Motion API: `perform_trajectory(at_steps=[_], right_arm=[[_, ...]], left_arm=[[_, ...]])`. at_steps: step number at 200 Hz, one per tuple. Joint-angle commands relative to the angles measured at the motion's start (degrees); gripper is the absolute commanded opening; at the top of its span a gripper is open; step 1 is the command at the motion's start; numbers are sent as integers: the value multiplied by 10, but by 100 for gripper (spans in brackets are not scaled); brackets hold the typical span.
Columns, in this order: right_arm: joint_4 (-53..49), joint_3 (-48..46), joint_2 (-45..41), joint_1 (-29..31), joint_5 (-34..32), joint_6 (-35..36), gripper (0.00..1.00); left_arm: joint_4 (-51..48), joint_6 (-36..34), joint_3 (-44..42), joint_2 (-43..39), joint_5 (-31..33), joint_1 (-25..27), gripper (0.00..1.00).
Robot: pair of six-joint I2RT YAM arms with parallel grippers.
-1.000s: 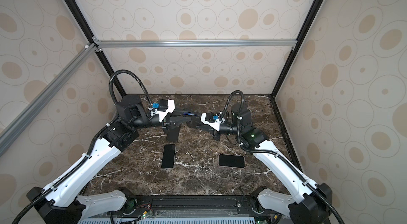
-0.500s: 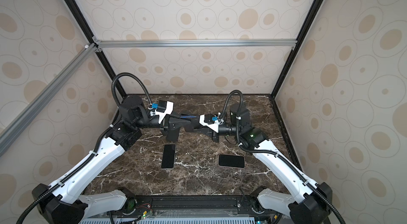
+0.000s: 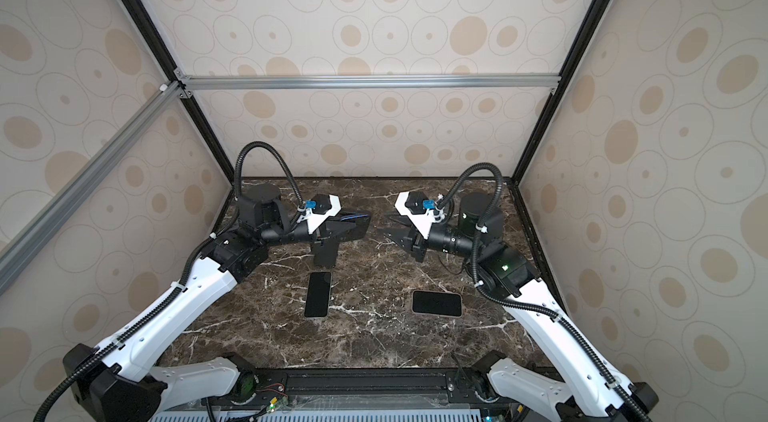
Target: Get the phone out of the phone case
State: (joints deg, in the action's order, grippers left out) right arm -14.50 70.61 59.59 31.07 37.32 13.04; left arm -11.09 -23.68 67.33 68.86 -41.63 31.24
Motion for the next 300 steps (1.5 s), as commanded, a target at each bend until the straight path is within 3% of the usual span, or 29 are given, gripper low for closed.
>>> perform_trajectory(at_steps=[1, 25, 89, 187, 238, 300], right_arm=[[-126, 62, 32, 5, 6, -28, 35], [-182, 108, 68, 15, 4, -23, 36], [-211, 160, 141, 42, -10, -12, 38], [-283, 210, 196, 51, -53, -3, 37], [-326, 203, 201, 57, -18, 105, 40], [-413, 236, 243, 52, 35, 199, 30]], left_arm=[[-14, -86, 33, -11, 47, 25, 0], [-15, -108, 32, -8, 67, 51, 0], [-15, -126, 31, -3, 85, 90, 0], [-10, -141, 11, -18, 103, 102, 0], [13, -135, 0, -31, 98, 102, 0], [19, -135, -12, -50, 95, 102, 0]])
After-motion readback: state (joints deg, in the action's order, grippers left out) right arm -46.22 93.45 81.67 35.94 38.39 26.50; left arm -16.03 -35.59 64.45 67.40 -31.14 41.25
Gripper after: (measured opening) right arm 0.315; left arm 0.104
